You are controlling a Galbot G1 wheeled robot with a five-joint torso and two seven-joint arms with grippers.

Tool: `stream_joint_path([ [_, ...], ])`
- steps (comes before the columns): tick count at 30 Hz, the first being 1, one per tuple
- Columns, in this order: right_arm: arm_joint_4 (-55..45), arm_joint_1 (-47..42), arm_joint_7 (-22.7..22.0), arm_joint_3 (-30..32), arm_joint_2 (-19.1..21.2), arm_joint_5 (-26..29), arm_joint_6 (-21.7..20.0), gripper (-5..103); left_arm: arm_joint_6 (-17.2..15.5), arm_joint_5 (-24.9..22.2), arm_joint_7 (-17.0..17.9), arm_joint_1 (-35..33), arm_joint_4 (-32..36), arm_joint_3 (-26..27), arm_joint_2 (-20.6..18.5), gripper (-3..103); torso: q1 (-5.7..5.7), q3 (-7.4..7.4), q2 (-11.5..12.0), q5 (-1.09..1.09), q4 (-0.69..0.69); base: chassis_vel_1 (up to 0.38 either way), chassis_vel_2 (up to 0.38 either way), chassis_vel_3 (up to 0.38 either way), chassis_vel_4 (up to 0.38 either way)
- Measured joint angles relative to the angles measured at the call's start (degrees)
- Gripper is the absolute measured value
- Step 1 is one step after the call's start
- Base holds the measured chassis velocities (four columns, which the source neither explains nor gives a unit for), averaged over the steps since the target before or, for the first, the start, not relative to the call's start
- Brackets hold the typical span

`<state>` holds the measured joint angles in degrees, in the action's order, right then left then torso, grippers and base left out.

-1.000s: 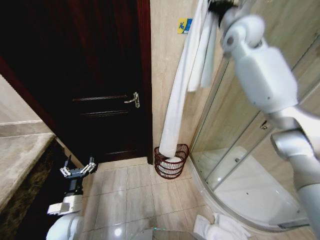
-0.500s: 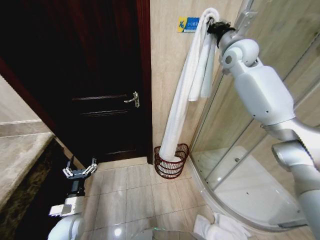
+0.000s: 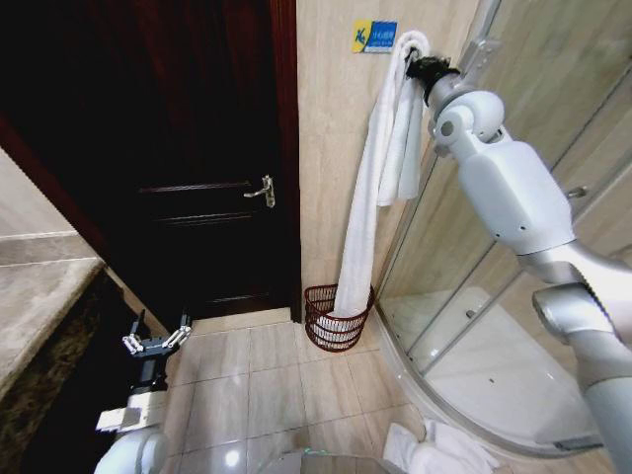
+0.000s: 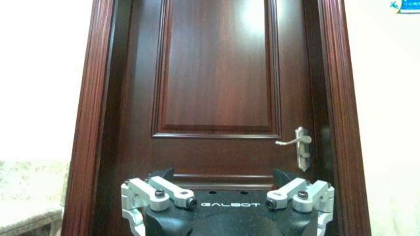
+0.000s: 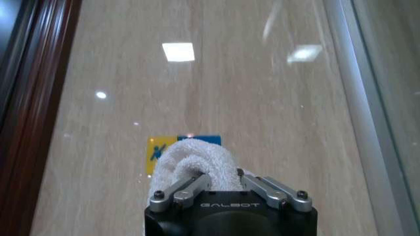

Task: Discard the used towel into the hamper.

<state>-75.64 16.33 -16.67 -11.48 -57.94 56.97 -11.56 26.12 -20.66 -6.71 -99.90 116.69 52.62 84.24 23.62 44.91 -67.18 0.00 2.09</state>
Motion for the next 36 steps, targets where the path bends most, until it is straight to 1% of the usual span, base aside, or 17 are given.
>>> stream_joint_path([
  [3,-0.67,-1.07,-0.08,0.38,0.39,-0.09,0.11,8,0.06,0.26,-0.04,-0.01,0.0,-0.05,0.23,100,-0.57,-0.67,1.25,0.0,-0.01,0.0,0.0,0.0,0.0],
  [4,-0.67,-1.07,-0.08,0.38,0.39,-0.09,0.11,8,0.06,0.26,-0.04,-0.01,0.0,-0.05,0.23,100,-0.57,-0.67,1.25,0.0,-0.01,0.0,0.0,0.0,0.0],
  [8,-2.21,-3.93,-1.56,0.89,0.93,-0.26,0.25,8,0.09,0.74,-0.07,0.05,0.03,-0.15,0.39,100,-1.27,-1.5,2.77,-0.02,0.0,0.0,0.0,0.0,0.0],
  [9,-2.21,-3.93,-1.56,0.89,0.93,-0.26,0.25,8,0.09,0.74,-0.07,0.05,0.03,-0.15,0.39,100,-1.27,-1.5,2.77,-0.02,0.0,0.0,0.0,0.0,0.0],
  [16,-5.06,-11.47,-2.19,2.03,2.61,-0.71,0.24,8,0.16,0.87,-0.15,0.08,0.02,-0.21,0.52,100,-2.35,-2.75,5.1,0.01,-0.02,0.0,0.0,0.0,0.0],
  [17,-5.06,-11.47,-2.19,2.03,2.61,-0.71,0.24,8,0.16,0.87,-0.15,0.08,0.02,-0.21,0.52,100,-2.35,-2.75,5.1,0.01,-0.02,0.0,0.0,0.0,0.0],
  [20,-6.28,-15.16,-2.64,2.53,2.78,-0.7,0.22,8,0.23,0.94,-0.25,0.07,-0.03,-0.25,0.68,100,-2.88,-3.48,6.36,0.0,-0.01,0.0,0.0,0.0,0.0],
  [22,-6.53,-15.98,-2.86,2.55,2.75,-0.68,0.21,8,0.24,0.95,-0.27,0.07,-0.07,-0.25,0.73,100,-3.0,-3.64,6.63,0.0,-0.01,0.0,0.0,0.0,0.0],
  [26,-7.52,-19.39,-4.77,2.68,1.82,0.18,0.22,8,0.28,1.12,-0.31,0.14,-0.14,-0.29,1.03,100,-3.54,-4.33,7.86,0.0,-0.01,0.0,0.0,0.0,0.0],
  [27,-7.52,-19.39,-4.77,2.68,1.82,0.18,0.22,8,0.28,1.12,-0.31,0.14,-0.14,-0.29,1.03,100,-3.54,-4.33,7.86,0.0,-0.01,0.0,0.0,0.0,0.0],
  [29,-6.9,-21.21,-5.87,2.45,0.76,0.43,0.51,8,0.3,1.22,-0.32,0.15,-0.13,-0.29,1.26,100,-3.96,-4.85,8.8,-0.01,0.0,0.0,0.0,0.0,0.0],
  [35,-3.74,-22.37,-6.42,1.9,-1.54,-1.05,2.23,8,0.51,1.56,-0.32,-0.07,-0.11,-0.21,1.73,100,-4.74,-5.75,10.47,-0.01,-0.01,0.0,0.0,0.0,0.0],
  [36,-3.74,-22.37,-6.42,1.9,-1.54,-1.05,2.23,8,0.51,1.56,-0.32,-0.07,-0.11,-0.21,1.73,100,-4.74,-5.75,10.47,-0.01,-0.01,0.0,0.0,0.0,0.0],
])
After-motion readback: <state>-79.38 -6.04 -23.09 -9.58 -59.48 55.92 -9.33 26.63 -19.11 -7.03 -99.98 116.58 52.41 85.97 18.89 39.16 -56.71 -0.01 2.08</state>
